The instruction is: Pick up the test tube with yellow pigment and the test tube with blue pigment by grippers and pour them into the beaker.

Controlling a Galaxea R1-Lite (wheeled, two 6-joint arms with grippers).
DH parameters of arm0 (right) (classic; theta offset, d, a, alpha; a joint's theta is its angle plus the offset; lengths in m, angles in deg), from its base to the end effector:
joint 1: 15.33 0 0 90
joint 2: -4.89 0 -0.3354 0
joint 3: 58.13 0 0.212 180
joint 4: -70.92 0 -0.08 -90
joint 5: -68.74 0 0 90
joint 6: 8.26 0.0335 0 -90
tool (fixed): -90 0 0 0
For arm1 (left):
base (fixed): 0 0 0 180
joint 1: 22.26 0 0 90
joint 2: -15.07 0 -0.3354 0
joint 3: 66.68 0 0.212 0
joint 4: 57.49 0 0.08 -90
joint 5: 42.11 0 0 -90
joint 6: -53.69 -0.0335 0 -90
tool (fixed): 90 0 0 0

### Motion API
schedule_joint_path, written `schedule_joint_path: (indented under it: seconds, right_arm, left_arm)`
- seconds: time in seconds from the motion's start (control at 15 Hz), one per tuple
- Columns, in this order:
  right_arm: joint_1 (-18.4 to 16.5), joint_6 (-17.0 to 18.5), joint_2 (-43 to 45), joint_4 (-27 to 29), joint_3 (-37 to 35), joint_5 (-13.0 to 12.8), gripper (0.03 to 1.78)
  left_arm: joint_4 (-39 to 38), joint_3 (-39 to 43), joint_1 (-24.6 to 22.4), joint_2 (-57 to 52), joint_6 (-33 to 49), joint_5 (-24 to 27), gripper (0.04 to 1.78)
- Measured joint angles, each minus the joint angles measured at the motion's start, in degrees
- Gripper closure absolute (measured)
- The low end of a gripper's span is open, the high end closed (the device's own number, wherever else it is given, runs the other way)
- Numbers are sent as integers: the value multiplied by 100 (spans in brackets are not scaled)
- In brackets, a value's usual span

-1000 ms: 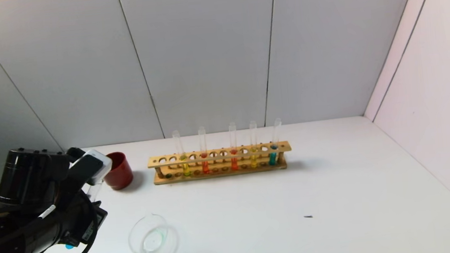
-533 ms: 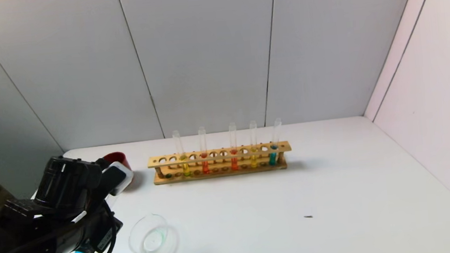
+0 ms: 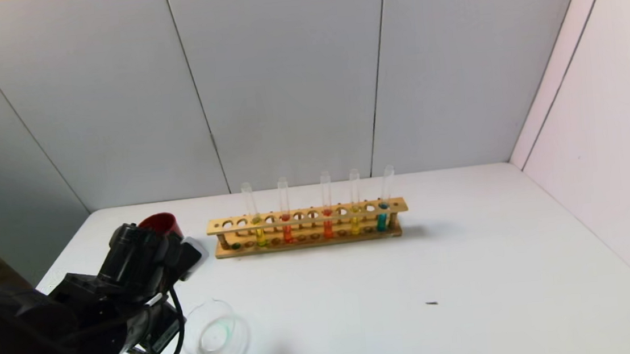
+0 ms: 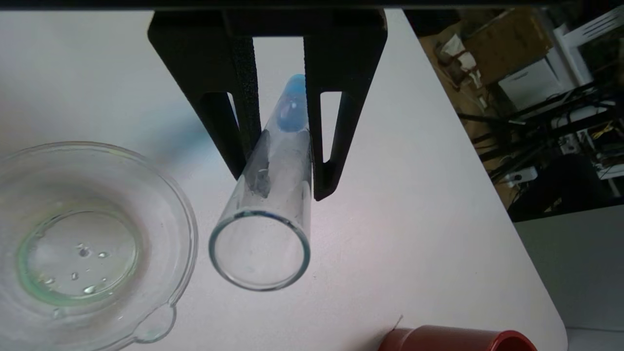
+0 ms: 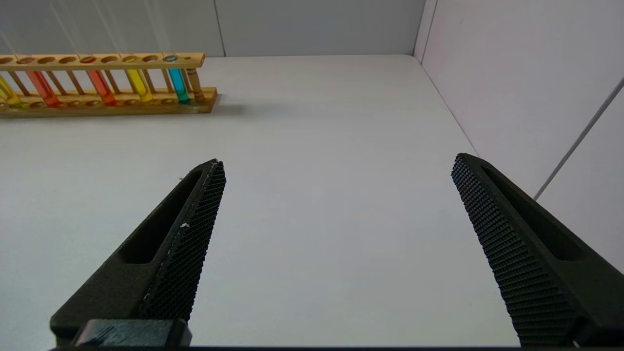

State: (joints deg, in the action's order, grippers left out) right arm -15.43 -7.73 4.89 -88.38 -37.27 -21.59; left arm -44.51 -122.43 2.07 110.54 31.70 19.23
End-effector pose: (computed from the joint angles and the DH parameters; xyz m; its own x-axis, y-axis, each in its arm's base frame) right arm -0.0238 -0.0002 0.0758 1.0000 -0.0075 0.0028 0.0075 0.9999 0.0093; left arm 0.2447 -0.0930 0.1114 0.6821 0.2179 -0.6980 0.3611 0.7297 0.5807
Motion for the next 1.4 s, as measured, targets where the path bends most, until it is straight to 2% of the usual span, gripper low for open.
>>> schedule_joint_path:
  seconds: [0.2,0.6,0.93,1.4]
  right_arm:
    - [2,0,0,0,0,0,11]
    - [0,0,0,0,0,-2,11]
    - [0,0,0,0,0,0,11]
    - [0,-1,0,0,0,0,11]
  left_arm:
    - [171,-72,89,276,-72,-308,151]
    - [780,-254,435,546,-74,-505,151]
    - [1677,-560,736,577,-55,-513,151]
    - [2600,-1003,802,827,-39,-577,151]
